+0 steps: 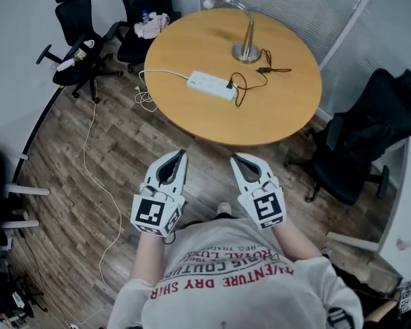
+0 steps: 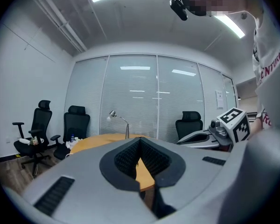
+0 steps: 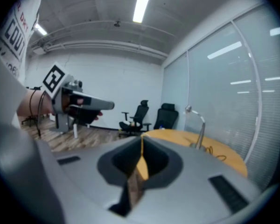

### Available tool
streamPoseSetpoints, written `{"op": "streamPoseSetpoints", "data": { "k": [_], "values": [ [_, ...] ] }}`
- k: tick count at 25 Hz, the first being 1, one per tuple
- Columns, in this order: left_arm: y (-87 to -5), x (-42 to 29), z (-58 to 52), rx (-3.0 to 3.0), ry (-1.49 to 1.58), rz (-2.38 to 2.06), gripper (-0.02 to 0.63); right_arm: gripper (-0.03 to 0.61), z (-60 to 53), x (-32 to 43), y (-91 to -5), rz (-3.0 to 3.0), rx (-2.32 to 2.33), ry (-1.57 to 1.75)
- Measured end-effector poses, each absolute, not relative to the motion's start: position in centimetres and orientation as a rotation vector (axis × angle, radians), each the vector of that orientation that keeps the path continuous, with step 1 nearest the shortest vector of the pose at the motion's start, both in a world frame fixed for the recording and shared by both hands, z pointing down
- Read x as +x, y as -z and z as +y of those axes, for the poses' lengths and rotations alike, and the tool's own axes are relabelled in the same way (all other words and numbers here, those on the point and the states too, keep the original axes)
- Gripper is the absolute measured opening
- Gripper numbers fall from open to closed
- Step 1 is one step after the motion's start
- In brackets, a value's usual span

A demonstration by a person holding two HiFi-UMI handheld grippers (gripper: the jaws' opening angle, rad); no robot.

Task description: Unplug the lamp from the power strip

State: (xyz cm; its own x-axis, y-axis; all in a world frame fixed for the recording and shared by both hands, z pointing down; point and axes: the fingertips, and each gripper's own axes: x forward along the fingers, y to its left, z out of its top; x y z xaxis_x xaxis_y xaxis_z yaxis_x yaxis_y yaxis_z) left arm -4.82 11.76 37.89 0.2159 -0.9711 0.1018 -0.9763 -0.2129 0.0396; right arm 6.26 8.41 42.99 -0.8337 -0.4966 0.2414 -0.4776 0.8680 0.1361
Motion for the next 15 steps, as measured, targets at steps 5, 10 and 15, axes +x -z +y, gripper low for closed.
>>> {"op": "streamPoseSetpoints", "data": {
  "k": [5,10,15],
  "values": [
    [-38.8,-4.0,6.9,2.393,-0.101,-1.856,0.028,0.029,3.6,6.4,-43.8,-2.753,0.739,0.078],
    [-39.8,-5.3,2.6,2.398,-0.096,-1.808,0.028,0.029,-0.1,5.6,-44.7,-2.717,0.784,0.049],
    [-40.2,-7.2,-3.5,2.458,-0.079,-1.711,0.028,0.029,-5.2,3.8,-45.3,-2.675,0.870,0.029]
  ]
}}
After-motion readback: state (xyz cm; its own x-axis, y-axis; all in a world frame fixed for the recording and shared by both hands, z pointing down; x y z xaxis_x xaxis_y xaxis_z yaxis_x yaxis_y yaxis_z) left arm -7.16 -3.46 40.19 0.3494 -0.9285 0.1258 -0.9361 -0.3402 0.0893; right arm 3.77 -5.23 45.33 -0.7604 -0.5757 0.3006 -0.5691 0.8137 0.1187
